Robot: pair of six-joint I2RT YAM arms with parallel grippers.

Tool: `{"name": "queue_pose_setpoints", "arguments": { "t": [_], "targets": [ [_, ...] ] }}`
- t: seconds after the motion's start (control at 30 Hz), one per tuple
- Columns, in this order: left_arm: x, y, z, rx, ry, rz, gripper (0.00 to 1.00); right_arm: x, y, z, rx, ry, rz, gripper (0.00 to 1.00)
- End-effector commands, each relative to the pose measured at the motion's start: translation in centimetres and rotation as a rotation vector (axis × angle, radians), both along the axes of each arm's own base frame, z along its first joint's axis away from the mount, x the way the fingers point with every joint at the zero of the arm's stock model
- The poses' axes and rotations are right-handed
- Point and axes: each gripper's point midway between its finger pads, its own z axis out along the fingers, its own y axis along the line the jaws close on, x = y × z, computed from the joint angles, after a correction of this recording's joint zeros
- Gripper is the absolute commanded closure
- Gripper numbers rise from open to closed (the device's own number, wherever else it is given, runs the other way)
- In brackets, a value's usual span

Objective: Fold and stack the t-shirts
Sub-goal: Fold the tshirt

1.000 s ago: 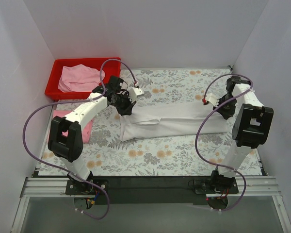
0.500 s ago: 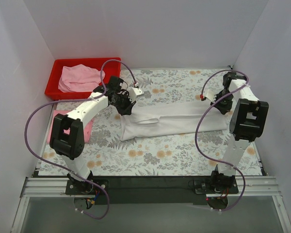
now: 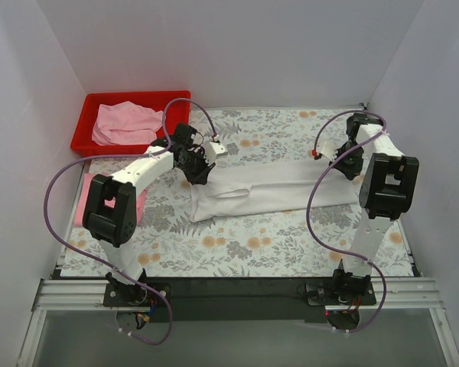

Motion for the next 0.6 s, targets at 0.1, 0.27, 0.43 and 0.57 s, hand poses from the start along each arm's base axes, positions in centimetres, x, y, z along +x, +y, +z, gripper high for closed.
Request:
{"name": "queue_pose_setpoints", "arguments": {
  "t": [0.1, 0.27, 0.43, 0.57],
  "targets": [
    [0.7, 0.6, 0.1, 0.011, -0.042, 0.007, 1.0, 0.9, -0.1, -0.3, -0.015, -0.008, -0.016, 0.99],
    [1.0, 0.6, -0.5, 0.021, -0.03, 0.01, 1.0, 1.3, 0.0, -0.4, -0.018, -0.024, -0.028, 0.99],
    [1.5, 0.4, -0.8, 0.028, -0.022, 0.014, 0.94, 1.6, -0.2, -0.6, -0.04, -0.03, -0.047, 0.9],
    [3.0, 0.5, 0.5, 0.01, -0.015, 0.105, 0.79, 2.0, -0.8, 0.3, -0.055, -0.056, -0.105, 0.52]
  ]
}}
